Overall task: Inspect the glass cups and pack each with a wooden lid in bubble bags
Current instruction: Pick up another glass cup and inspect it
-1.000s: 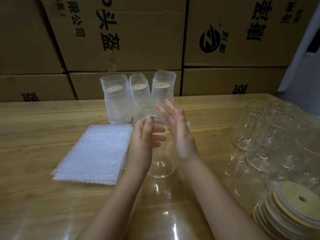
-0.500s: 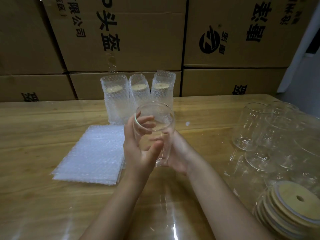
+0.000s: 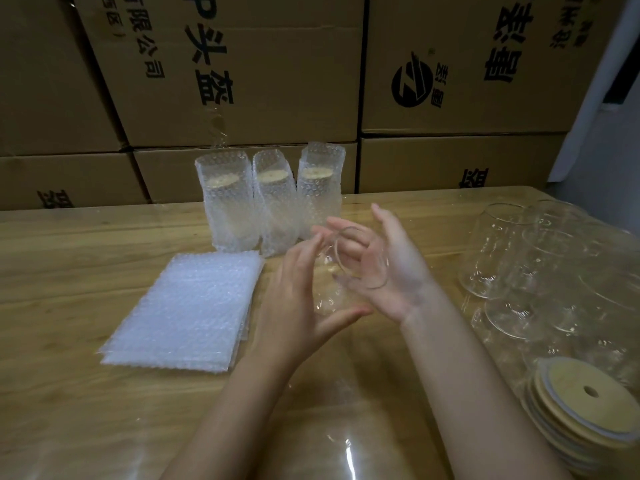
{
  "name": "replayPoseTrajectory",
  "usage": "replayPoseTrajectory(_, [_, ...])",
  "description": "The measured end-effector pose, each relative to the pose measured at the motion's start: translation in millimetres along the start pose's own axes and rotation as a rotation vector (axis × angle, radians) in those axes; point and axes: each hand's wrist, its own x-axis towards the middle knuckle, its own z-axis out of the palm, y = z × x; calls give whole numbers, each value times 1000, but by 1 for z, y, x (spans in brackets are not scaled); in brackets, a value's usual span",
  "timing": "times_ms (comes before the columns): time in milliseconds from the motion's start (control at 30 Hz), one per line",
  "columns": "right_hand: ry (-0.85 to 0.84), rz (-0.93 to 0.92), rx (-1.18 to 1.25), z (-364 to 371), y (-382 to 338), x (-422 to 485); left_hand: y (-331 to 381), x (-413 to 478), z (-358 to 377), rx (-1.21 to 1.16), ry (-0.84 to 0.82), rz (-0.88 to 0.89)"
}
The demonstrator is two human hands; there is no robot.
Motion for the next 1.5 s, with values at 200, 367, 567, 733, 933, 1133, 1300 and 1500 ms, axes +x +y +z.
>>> replayPoseTrajectory(200, [163,-429,-628,-1,2,-5,1,3,1,229,-111,37])
replayPoseTrajectory(367, [70,-515,-996,3,2,-7,-2,-2,7,66,-174,-148])
replayPoseTrajectory(567, [-61,-492,-1430,30,7,-27,-4,-13,17,-287,-106,-487])
replayPoseTrajectory(733, [-55,-301,-1580,35,-21,-70,-1,-26,28,-529,-71,-658])
replayPoseTrajectory(933, [288,-508,-1646,-14,-39,-175,-2,-34,30,-530,-83,-688])
replayPoseTrajectory(1133, [802,-389,-1119,-91,23,-235,-4,-38,32,-566,-54,-674])
replayPoseTrajectory(1300, [711,25,-1124,-144,58,-225,-7,-42,31,-534,-76,-634])
replayPoseTrajectory(1500, [668,30,-1202,-159,58,-208,-10,-43,33,-536,-55,-627])
